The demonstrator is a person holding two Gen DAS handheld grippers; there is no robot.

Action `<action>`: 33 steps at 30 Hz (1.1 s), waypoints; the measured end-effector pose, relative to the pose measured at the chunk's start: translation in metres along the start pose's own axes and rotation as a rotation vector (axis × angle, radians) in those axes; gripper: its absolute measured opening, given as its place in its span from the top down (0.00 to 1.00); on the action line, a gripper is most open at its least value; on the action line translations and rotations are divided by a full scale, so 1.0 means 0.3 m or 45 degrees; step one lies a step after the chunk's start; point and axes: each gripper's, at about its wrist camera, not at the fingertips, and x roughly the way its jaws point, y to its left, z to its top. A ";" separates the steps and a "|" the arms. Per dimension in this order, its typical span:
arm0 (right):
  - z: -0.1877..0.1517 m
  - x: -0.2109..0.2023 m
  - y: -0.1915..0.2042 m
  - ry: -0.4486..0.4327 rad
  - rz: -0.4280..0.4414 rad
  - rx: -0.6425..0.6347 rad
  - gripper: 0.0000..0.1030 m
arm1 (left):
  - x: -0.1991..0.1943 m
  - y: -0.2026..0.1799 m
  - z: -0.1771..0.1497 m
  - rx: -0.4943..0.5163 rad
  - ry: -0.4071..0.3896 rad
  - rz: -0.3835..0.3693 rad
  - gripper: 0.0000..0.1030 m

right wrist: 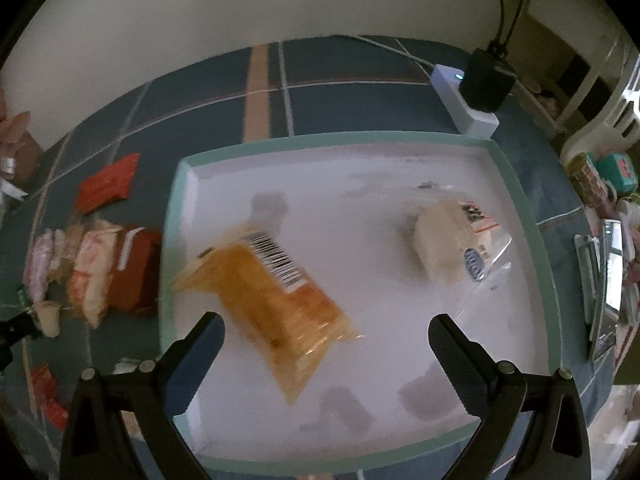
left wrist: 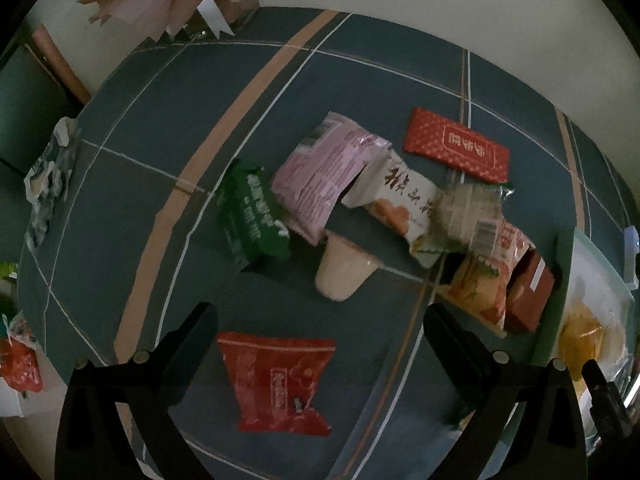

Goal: Organize snacks
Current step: 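Return both tools to the pile, reaching for the red packet and cracker pack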

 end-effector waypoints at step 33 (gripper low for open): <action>-0.218 -0.056 0.382 0.101 0.259 -0.193 0.15 | 0.068 0.228 -0.182 -0.194 0.195 -0.060 0.01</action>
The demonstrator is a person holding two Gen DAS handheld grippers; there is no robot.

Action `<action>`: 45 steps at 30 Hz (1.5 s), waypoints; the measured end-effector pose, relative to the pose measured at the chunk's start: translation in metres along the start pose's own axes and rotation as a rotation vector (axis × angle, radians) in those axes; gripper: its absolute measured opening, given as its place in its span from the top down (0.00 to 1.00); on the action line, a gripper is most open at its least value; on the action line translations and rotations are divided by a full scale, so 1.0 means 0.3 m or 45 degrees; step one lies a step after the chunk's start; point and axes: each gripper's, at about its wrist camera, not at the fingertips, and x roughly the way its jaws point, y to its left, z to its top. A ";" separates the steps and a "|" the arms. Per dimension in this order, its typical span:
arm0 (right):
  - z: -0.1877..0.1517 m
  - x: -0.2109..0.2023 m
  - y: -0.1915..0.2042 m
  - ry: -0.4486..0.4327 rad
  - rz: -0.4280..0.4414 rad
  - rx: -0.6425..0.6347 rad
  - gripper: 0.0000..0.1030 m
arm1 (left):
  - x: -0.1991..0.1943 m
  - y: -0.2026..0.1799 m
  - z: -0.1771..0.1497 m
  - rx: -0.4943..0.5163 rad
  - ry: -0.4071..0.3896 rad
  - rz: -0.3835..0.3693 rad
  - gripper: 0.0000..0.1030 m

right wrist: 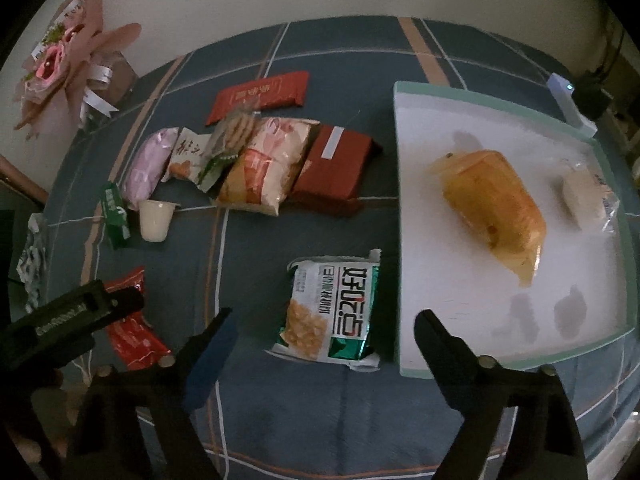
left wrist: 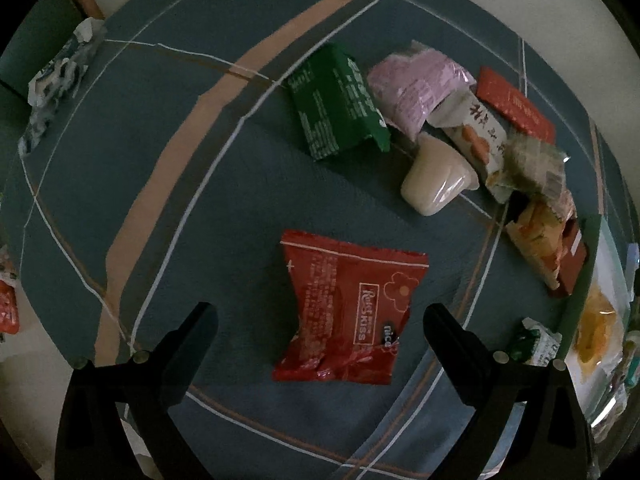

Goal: Organize snacks
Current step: 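Return both tools to the pile, reaching for the red packet and cracker pack, then grasp the red Rest Kiss packet with the left tool while the right grasps the cracker pack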

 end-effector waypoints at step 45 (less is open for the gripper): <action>0.021 0.080 0.039 0.075 0.005 -0.085 0.40 | 0.148 -0.341 0.055 0.127 0.050 -0.062 0.48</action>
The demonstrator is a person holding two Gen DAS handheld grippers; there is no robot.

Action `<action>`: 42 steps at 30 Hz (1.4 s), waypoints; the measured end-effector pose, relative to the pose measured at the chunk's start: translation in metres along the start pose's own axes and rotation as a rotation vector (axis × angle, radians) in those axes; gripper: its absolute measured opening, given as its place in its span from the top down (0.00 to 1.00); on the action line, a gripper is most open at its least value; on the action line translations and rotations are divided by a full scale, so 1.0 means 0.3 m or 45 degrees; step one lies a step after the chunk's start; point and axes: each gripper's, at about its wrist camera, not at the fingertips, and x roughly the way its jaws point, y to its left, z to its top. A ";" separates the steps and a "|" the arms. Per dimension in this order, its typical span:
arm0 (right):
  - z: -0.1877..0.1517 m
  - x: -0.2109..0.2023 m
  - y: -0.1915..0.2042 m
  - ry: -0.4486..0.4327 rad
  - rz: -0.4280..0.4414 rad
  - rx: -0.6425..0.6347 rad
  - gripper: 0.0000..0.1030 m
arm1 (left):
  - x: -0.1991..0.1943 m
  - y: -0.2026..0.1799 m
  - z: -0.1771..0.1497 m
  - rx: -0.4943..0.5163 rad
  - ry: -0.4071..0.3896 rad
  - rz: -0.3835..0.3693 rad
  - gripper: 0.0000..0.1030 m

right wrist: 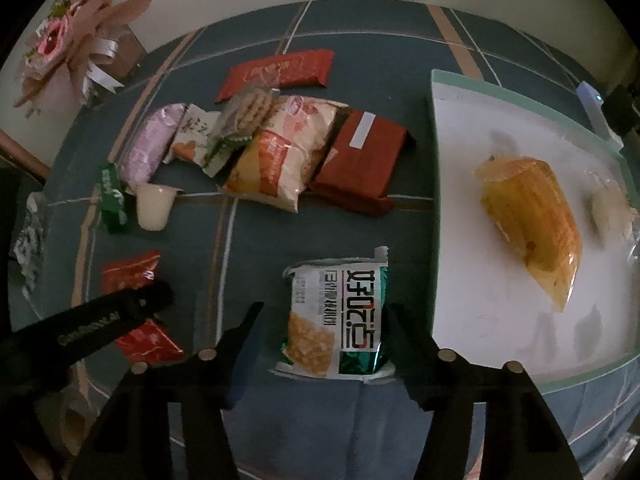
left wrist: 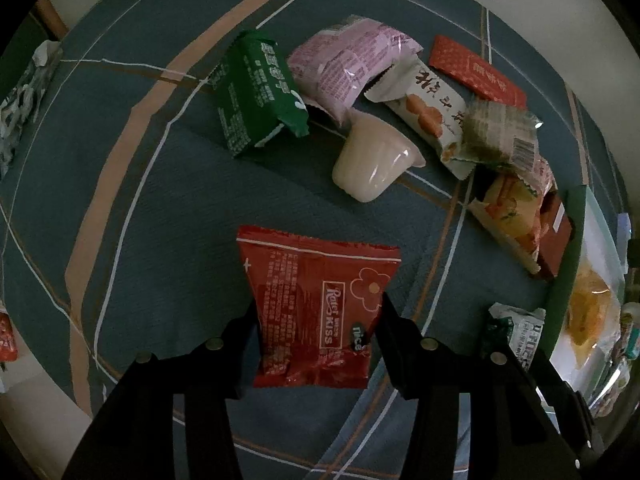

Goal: Organize snacks
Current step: 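Grasp the red Rest Kiss packet with the left tool while the right grasps the cracker pack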

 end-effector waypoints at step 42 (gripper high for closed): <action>-0.019 0.056 0.048 0.073 -0.051 -0.107 0.49 | -0.094 -0.173 0.046 0.074 -0.073 0.072 0.50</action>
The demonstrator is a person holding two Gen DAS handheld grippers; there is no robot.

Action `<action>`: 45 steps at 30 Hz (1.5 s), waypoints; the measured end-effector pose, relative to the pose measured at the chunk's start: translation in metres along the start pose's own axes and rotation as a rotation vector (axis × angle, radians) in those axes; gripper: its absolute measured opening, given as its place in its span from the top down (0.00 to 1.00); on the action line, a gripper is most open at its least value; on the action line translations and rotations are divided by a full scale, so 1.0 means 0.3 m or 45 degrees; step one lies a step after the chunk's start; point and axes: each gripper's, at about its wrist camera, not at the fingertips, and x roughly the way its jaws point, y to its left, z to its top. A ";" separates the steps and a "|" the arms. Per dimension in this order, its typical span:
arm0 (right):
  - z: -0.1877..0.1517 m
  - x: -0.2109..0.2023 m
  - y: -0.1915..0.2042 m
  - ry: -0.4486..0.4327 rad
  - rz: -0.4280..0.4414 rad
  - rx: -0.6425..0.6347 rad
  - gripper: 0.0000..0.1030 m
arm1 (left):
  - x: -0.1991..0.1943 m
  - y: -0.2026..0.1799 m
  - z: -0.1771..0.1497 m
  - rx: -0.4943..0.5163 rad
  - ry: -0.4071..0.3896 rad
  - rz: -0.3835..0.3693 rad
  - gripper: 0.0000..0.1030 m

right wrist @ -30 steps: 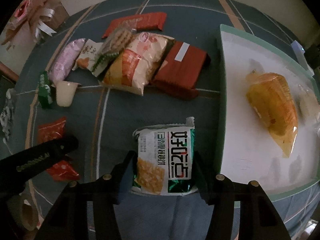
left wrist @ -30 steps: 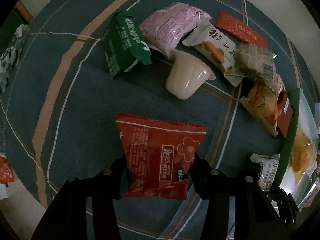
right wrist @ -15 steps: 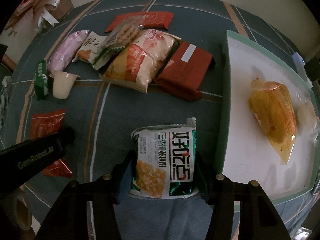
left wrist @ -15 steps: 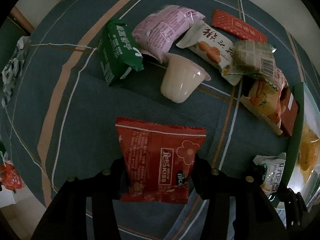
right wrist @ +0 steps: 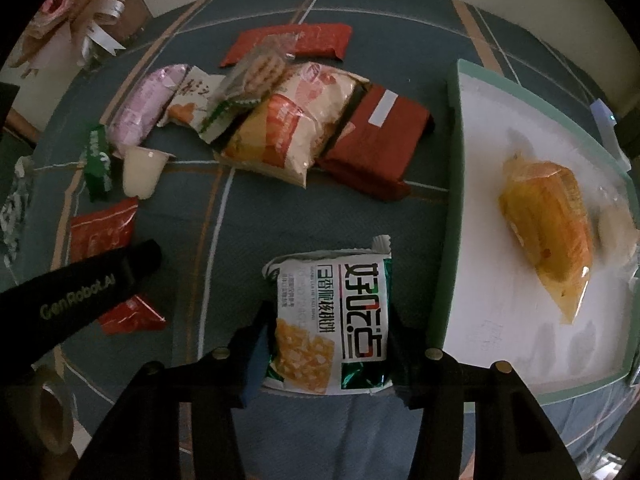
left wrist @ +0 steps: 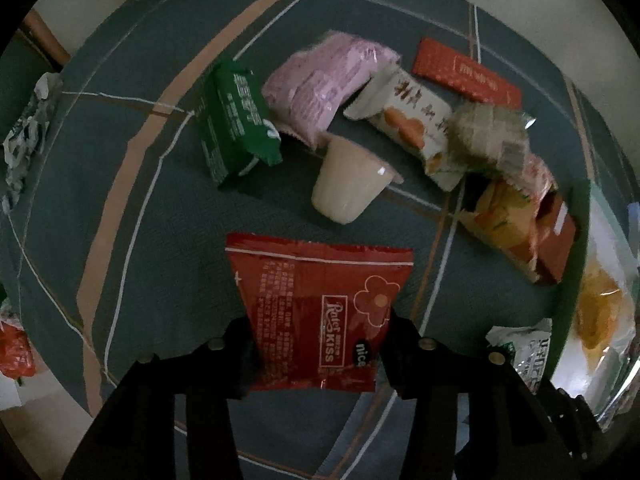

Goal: Organize snacks
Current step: 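Grasp the red Rest Kiss packet with the left tool while the right grasps the cracker pack, then carry the red packet and cracker pack over the white tray and release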

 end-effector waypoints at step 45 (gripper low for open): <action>-0.160 -0.223 -0.896 -0.143 -0.148 0.713 0.48 | -0.142 -0.722 -0.300 0.612 -0.162 -0.233 0.50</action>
